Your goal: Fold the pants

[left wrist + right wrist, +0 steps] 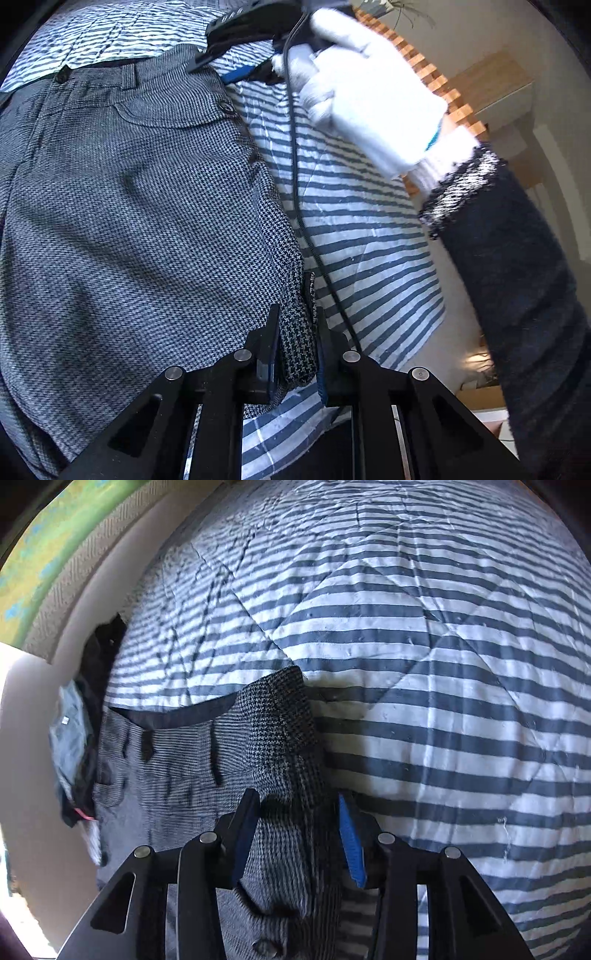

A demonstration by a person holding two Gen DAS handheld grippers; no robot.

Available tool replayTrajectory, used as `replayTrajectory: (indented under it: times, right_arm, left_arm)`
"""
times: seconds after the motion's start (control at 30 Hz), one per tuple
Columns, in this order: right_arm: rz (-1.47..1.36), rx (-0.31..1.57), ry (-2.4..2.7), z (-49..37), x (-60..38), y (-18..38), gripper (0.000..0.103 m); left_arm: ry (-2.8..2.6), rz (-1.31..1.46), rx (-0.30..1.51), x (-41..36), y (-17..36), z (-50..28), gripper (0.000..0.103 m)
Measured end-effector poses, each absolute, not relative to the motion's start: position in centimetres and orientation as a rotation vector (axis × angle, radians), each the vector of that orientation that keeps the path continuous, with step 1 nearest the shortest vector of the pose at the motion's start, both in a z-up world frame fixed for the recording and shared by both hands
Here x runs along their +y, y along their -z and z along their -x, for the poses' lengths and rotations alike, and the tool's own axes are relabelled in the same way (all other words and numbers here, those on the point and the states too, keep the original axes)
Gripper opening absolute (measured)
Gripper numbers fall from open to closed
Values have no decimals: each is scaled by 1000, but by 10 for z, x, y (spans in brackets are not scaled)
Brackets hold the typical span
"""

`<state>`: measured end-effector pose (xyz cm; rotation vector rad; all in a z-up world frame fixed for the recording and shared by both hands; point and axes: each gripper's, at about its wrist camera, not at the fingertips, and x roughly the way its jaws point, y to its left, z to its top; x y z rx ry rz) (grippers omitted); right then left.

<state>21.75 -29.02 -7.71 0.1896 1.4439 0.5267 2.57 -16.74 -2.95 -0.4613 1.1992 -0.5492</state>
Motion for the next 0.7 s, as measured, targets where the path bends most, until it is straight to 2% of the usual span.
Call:
replayTrajectory:
  times: [0.03, 0.07, 0.13, 0.27, 0.43, 0.7]
  right_arm:
    - [-180, 1453, -510, -218, -288, 79, 33]
    - [-181, 1459, -495, -217, -287, 81, 19]
    - [-190, 1450, -489, -214, -285, 77, 14]
    - [-204, 1402, -468, -205, -279, 52, 12]
    - [-206, 1331, -455, -191, -244, 5, 12]
    - [-100, 1285, -475, -172, -118, -32, 12]
  left_arm:
    - [552, 474, 1191, -160, 26, -22, 16]
    - [553, 485, 1185, -156, 24, -21, 16]
    - [566, 527, 1174, -144, 19, -17, 16]
    - [578, 596, 1138, -128, 20, -15, 16]
    - [546, 689, 1083, -67, 13, 18, 16]
    - [379, 896, 991, 58, 37, 83, 16]
